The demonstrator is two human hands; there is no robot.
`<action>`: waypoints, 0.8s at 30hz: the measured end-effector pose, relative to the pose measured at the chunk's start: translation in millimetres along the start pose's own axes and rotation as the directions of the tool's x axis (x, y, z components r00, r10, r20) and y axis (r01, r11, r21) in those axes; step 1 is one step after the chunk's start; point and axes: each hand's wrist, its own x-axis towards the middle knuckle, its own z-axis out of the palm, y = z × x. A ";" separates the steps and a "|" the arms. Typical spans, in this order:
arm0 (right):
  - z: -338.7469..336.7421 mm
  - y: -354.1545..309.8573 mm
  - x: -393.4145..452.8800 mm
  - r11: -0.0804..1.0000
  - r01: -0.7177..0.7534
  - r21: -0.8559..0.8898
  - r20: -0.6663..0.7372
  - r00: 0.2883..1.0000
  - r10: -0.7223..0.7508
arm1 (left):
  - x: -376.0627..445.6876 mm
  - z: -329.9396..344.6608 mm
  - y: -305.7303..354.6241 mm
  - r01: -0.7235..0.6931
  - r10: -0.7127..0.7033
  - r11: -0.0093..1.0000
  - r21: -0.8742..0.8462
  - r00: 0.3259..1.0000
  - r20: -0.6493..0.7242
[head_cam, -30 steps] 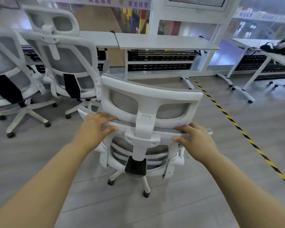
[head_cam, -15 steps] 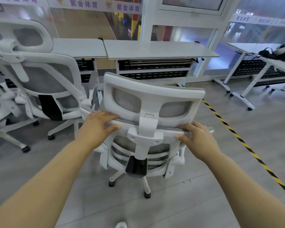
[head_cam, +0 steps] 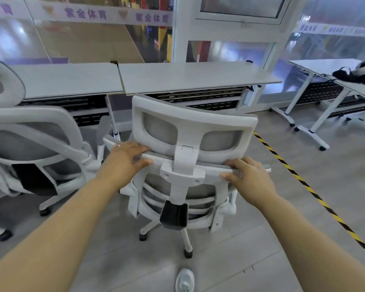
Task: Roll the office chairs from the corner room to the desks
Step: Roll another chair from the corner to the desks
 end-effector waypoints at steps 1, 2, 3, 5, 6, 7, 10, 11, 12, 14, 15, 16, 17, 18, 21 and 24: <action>0.4 0.7 14.9 1.000 0.007 0.005 -0.004 1.000 -0.007 | 14.0 2.1 -3.3 0.007 -0.007 1.000 -0.007 1.000 -0.006; 0.5 1.6 29.8 1.000 0.013 0.007 -0.005 1.000 -0.013 | 27.6 3.9 -5.8 0.011 -0.011 1.000 -0.011 1.000 -0.007; 0.5 3.1 44.2 1.000 0.017 0.006 -0.001 1.000 -0.017 | 41.3 6.4 -9.0 0.012 -0.012 1.000 -0.016 1.000 -0.003; -1.0 6.0 73.3 1.000 0.020 0.009 0.004 1.000 -0.020 | 70.0 10.7 -15.2 -0.009 0.010 1.000 -0.028 1.000 0.008; -1.9 7.5 88.4 1.000 0.018 0.014 0.008 1.000 -0.018 | 84.4 12.4 -17.3 -0.014 0.014 0.999 -0.029 1.000 0.014; -2.6 9.1 103.8 1.000 0.016 0.021 0.009 1.000 -0.016 | 98.4 14.4 -19.1 -0.010 0.011 1.000 -0.024 1.000 0.016; -2.9 14.1 151.4 0.999 0.020 0.028 0.020 1.000 -0.021 | 139.4 19.5 -23.2 0.010 -0.010 1.000 0.000 1.000 0.004; -2.9 15.7 166.6 0.999 0.021 0.029 0.024 0.999 -0.022 | 152.0 21.3 -24.6 0.021 -0.021 1.000 0.002 1.000 0.000; -2.8 17.2 180.8 0.999 0.022 0.028 0.027 0.999 -0.023 | 163.9 22.8 -26.0 0.025 -0.025 1.000 0.004 1.000 -0.004; -1.8 20.7 207.1 0.999 0.017 0.028 0.032 0.999 -0.018 | 188.4 26.1 -31.3 0.023 -0.023 1.000 0.009 1.000 0.001; -1.3 22.3 219.0 0.999 0.013 0.034 0.033 0.999 -0.014 | 200.2 28.0 -34.6 0.026 -0.026 1.000 0.009 1.000 0.009; -1.0 23.5 230.1 0.999 0.011 0.043 0.032 0.999 -0.012 | 211.2 29.4 -36.9 0.028 -0.028 1.000 0.011 0.999 0.015; -0.6 24.6 240.9 0.999 0.009 0.052 0.031 0.999 -0.011 | 221.7 30.7 -39.2 0.035 -0.035 0.999 0.013 0.999 0.022; 0.0 25.2 251.0 0.998 0.007 0.055 0.033 0.999 -0.009 | 231.3 31.5 -40.1 0.040 -0.041 0.999 0.017 0.999 0.026; 0.5 25.1 279.2 0.999 -0.005 0.034 0.048 0.999 0.003 | 256.1 33.1 -42.3 0.062 -0.062 0.998 0.007 0.998 0.017; -0.5 24.9 302.5 1.000 -0.010 0.017 0.057 0.998 0.009 | 276.4 34.2 -44.0 0.056 -0.056 0.998 0.003 0.998 0.014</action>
